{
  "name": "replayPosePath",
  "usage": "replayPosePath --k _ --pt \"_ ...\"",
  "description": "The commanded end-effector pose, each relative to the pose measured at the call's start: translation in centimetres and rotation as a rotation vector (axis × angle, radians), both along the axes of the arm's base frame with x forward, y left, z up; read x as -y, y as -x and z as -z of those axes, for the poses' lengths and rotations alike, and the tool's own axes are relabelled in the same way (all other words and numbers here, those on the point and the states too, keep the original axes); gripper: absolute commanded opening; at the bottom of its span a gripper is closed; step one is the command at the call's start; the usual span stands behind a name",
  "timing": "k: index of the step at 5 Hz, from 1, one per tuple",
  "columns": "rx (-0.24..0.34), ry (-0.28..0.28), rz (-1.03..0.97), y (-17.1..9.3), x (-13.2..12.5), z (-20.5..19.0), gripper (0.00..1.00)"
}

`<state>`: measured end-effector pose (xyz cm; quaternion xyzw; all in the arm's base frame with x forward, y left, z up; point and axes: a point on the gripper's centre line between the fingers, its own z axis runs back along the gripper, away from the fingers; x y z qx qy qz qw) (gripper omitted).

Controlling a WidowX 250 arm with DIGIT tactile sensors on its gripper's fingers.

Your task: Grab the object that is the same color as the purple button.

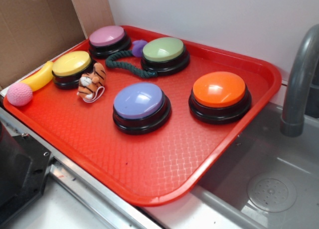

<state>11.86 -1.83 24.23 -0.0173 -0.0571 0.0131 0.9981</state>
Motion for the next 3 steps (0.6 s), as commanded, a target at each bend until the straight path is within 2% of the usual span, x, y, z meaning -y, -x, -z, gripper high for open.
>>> replayPosePath --k 1,2,3 --pt "0.0 0.0 0.0 0.0 0.0 0.0 1.0" --pt "-0.057 0.032 -0.136 -1.8 -1.1 1.2 1.0" --pt "-0.092 0.041 -0.386 -4.6 -2.3 2.9 1.0"
